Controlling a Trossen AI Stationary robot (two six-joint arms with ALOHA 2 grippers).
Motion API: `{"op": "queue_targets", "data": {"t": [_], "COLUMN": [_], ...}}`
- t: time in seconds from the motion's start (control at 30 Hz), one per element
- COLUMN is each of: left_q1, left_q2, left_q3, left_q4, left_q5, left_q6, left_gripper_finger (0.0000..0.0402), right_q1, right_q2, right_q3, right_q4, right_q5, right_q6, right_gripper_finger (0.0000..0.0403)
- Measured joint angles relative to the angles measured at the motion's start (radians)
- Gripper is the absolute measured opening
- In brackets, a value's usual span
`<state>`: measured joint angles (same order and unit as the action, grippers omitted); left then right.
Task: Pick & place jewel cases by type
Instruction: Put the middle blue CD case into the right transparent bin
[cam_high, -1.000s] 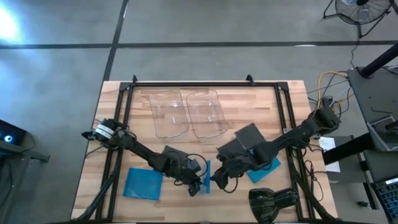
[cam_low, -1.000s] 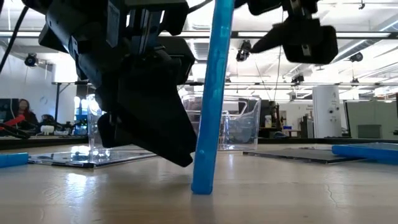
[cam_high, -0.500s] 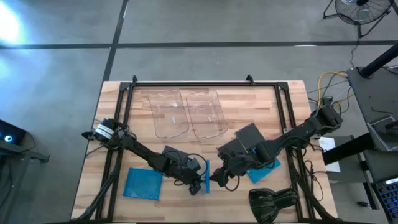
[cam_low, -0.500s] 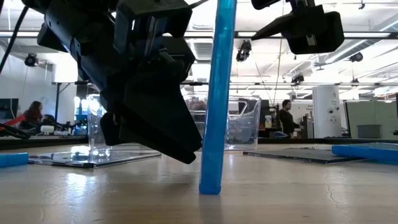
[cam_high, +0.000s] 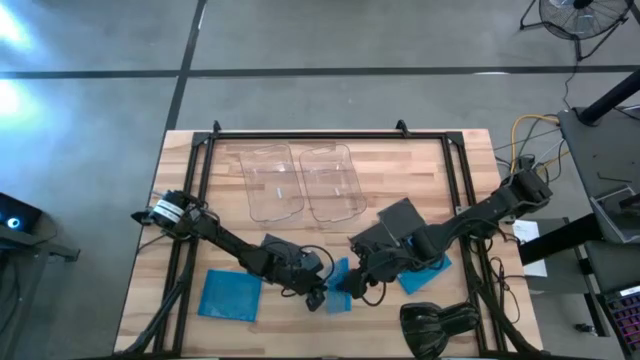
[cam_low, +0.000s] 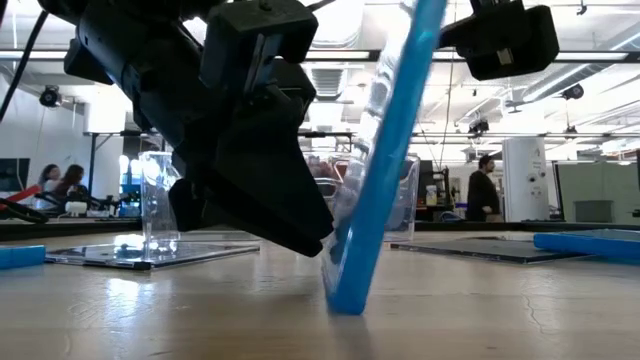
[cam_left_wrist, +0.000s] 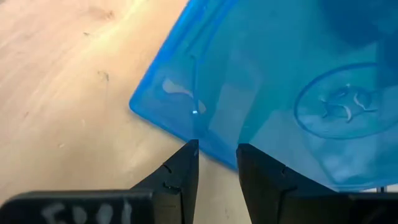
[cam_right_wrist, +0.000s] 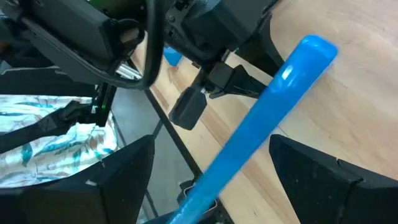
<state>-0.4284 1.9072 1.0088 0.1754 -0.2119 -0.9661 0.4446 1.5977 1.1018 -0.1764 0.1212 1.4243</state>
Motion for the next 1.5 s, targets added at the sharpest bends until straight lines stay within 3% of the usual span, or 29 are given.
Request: {"op": "queue_targets", "data": {"t": [0.17,0.33,0.5,0.73,0.8,0.9,1.0,1.13,1.3,1.37,1.5], "left_q1": [0.001,0.001,-0.009,-0.072,-0.093,-0.124,-0.154,-0.185,-0.205,-0.211,-0.220], "left_q2": [0.000,0.000,-0.012,-0.081,-0.107,-0.155,-0.207,-0.268,-0.340,-0.367,-0.430], "left_q3": [0.000,-0.006,-0.032,-0.031,-0.032,-0.032,-0.032,-0.033,-0.033,-0.033,-0.033], "left_q4": [0.000,0.000,-0.006,-0.017,-0.040,-0.113,-0.201,-0.307,-0.405,-0.442,-0.582], "left_q5": [-0.002,-0.002,-0.003,-0.009,-0.037,-0.114,-0.225,-0.327,-0.388,-0.425,-0.514], "left_q6": [0.000,0.001,-0.008,-0.012,-0.015,-0.044,-0.110,-0.204,-0.312,-0.370,-0.583], "left_gripper_finger": [0.0090,0.0090,0.0090,0.0090,0.0090,0.0090,0.0090,0.0090,0.0090,0.0090,0.0090], "right_q1": [0.000,-0.010,-0.019,-0.023,-0.030,-0.040,-0.044,-0.059,-0.141,-0.220,-0.388], "right_q2": [0.051,0.074,0.065,0.026,-0.005,-0.067,-0.154,-0.235,-0.208,-0.169,-0.080], "right_q3": [-0.013,-0.014,-0.016,-0.015,-0.015,-0.007,0.030,0.080,0.155,0.182,0.174], "right_q4": [-0.007,-0.008,-0.082,-0.189,-0.230,-0.335,-0.462,-0.496,-0.501,-0.532,-0.554], "right_q5": [-0.030,-0.089,-0.147,-0.188,-0.178,-0.087,0.109,0.375,0.653,0.648,0.506], "right_q6": [0.040,0.065,0.068,-0.007,-0.034,-0.051,-0.105,-0.321,-0.558,-0.502,-0.056], "right_gripper_finger": [0.0302,0.0261,0.0181,0.0037,0.0032,0.0033,0.0034,0.0034,0.0034,0.0034,0.0047]}}
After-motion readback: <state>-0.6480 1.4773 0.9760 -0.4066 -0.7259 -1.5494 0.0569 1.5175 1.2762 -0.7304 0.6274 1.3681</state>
